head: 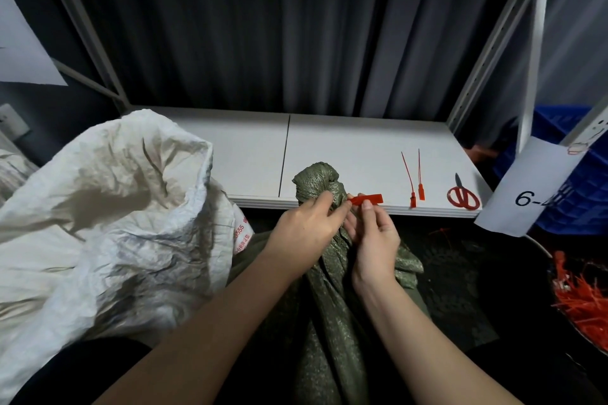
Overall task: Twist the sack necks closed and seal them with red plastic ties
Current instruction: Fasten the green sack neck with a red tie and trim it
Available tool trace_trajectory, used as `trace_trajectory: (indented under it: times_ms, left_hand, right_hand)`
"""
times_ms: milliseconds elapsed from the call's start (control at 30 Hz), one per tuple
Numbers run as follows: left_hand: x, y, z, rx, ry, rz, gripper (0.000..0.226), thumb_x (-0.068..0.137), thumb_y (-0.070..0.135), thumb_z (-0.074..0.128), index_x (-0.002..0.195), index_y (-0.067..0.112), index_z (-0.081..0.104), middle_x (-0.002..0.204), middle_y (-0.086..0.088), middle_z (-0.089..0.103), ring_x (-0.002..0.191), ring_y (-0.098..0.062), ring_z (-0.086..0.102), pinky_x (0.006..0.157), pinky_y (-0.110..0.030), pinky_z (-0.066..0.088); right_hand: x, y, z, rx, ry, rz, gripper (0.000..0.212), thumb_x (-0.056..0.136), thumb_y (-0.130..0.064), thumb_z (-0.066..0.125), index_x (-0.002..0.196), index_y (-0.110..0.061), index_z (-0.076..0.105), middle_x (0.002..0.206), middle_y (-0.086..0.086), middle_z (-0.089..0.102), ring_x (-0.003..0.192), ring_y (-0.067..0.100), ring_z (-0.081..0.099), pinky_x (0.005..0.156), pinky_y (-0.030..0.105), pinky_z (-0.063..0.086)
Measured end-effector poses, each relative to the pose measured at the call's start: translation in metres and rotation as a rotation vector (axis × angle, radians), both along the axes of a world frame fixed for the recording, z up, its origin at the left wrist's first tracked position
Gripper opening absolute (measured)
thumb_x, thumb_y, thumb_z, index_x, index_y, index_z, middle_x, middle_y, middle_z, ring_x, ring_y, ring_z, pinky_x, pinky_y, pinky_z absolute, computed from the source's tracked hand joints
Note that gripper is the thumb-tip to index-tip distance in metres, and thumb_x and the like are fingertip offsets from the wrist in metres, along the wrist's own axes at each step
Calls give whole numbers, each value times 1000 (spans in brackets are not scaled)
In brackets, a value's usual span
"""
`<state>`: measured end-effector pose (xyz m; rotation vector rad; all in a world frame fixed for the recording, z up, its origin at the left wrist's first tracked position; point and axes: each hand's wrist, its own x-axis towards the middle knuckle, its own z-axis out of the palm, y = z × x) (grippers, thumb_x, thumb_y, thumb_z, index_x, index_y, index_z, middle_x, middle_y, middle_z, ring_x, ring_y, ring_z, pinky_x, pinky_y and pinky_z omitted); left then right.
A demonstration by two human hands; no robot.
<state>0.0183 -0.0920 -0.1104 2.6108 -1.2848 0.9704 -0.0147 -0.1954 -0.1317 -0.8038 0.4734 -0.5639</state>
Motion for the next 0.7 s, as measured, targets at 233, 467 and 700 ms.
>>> trace_trajectory:
  times_ms: [233, 467, 700]
  left_hand:
    - [2, 0, -2, -22, -7, 12, 57, 68, 15, 32, 108, 21, 72, 76, -3, 57, 52, -16, 59, 34, -22, 37]
    - [3, 2, -8, -204, 214, 18, 28, 77, 16, 57, 101, 17, 70, 78, -3, 60, 55, -20, 62, 42, -28, 47]
    - [8, 5, -12, -373, 404, -3, 19, 84, 27, 54, 78, 12, 63, 77, -2, 61, 62, -22, 64, 52, -30, 50]
  right_hand:
    - [-3, 1, 4, 24, 4, 4, 17, 98, -10, 45, 87, -10, 58, 84, 9, 67, 77, 16, 68, 71, 21, 57]
    - [-2, -5, 5, 28, 68, 69, 11, 97, -12, 49, 94, -11, 59, 92, 6, 66, 72, 9, 66, 63, 15, 53]
    - [-3, -6, 6, 187, 72, 219, 11, 91, -4, 55, 100, -3, 63, 82, 3, 69, 65, 3, 66, 65, 13, 54]
